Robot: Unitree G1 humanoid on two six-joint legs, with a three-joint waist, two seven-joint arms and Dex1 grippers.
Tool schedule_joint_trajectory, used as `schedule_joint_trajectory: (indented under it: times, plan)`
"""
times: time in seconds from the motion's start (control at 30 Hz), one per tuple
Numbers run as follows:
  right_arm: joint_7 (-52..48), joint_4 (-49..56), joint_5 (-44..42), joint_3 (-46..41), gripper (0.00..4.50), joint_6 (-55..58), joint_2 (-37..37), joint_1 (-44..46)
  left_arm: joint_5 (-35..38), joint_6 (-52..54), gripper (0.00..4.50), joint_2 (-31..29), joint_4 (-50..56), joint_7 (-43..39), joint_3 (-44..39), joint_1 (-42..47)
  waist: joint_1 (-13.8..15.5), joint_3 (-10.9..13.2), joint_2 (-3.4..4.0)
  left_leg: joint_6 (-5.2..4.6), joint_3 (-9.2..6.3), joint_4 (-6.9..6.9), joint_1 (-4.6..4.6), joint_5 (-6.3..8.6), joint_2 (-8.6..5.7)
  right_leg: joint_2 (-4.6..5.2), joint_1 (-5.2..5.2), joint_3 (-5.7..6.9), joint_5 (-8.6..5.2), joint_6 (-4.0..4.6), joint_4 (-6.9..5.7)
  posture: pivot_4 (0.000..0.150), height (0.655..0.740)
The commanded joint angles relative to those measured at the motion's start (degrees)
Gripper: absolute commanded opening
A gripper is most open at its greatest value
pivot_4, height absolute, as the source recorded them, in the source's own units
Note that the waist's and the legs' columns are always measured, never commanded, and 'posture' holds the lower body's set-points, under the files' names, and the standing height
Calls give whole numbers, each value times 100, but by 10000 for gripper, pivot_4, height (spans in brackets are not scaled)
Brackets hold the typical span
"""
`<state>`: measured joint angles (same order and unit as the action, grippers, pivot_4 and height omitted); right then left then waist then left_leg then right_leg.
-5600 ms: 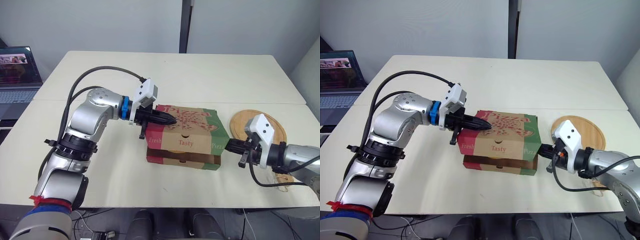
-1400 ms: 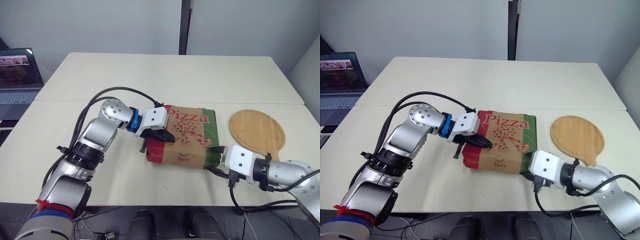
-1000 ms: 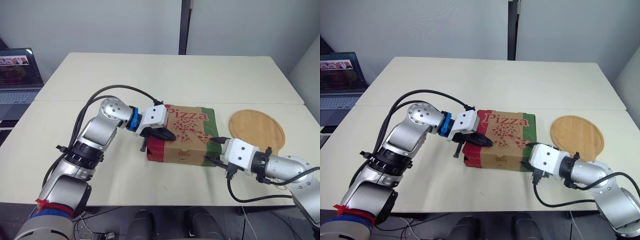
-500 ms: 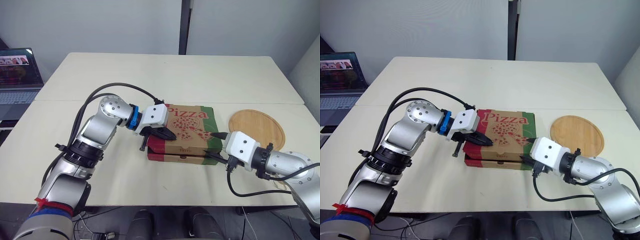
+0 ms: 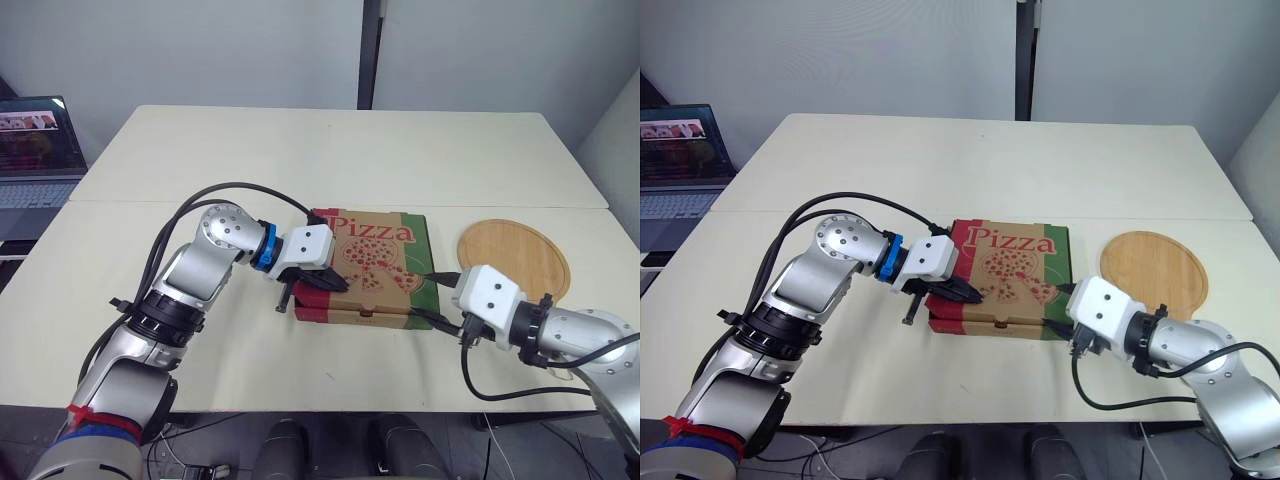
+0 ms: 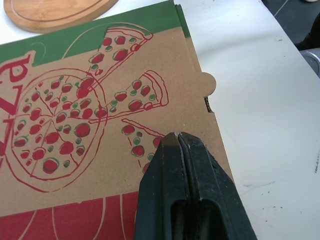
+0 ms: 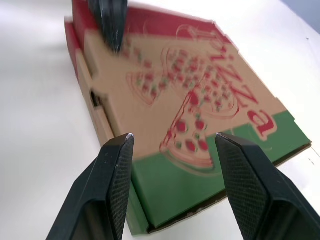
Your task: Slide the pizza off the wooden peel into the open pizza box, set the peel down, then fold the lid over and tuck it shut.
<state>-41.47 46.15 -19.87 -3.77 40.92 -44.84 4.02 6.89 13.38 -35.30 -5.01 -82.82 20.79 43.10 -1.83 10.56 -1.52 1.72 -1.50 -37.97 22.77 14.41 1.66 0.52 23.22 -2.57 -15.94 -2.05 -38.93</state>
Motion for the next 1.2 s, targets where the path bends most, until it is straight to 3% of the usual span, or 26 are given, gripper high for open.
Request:
schedule_joint_trajectory:
  times: [0.03,0.07,0.17,0.37,0.43,0.57,0.67,0.9,1.2]
  plan:
    - [269,-109,65,280,27720,43,180,362,2,13,0,27,80,59,-28,59,-2,0,0,0,1,0,0,0,0,0,0,0,0,-1,0,1500,7400]
    - [370,-268,244,492,27720,-22,243,464,3,-1,0,37,63,64,-33,74,-2,0,0,0,2,0,0,0,0,0,0,-1,-1,-1,0,1500,7400]
    - [495,-630,597,927,21556,-231,340,581,64,17,0,25,52,61,-105,109,4,-1,-1,0,1,0,0,0,-1,0,0,0,-1,-1,0,1500,7400]
    - [332,-969,891,1383,333,-590,311,624,684,798,0,-235,91,117,-820,278,1,-1,-2,0,1,0,4,0,-2,1,4,0,3,6,1,1500,7400]
    - [318,-1001,911,1406,333,-636,315,650,683,822,0,-469,-104,97,-975,334,-20,-1,-1,0,0,0,4,0,1,-2,6,1,1,2,-1,1500,7400]
    - [253,-1026,919,1381,333,-665,315,699,-84,-309,0,-1096,-1094,162,-824,388,-20,-1,-1,0,2,2,-3,0,2,-4,6,-1,-2,-3,-3,1500,7400]
    - [184,-1028,926,1348,333,-668,289,729,-198,-607,0,-1257,-1179,44,-763,194,1,-1,-1,0,1,2,0,0,2,-4,6,1,2,5,-2,1500,7400]
    - [75,-995,924,1312,333,-613,274,792,126,-54,0,-1051,-270,-11,-776,-415,41,0,-3,0,0,-1,10,0,-1,6,6,5,7,15,3,1500,7400]
    - [5,-964,916,1287,333,-558,263,811,181,255,0,-699,80,190,-702,-582,12,-1,-3,0,0,0,5,0,0,2,6,4,7,14,-1,1500,7400]
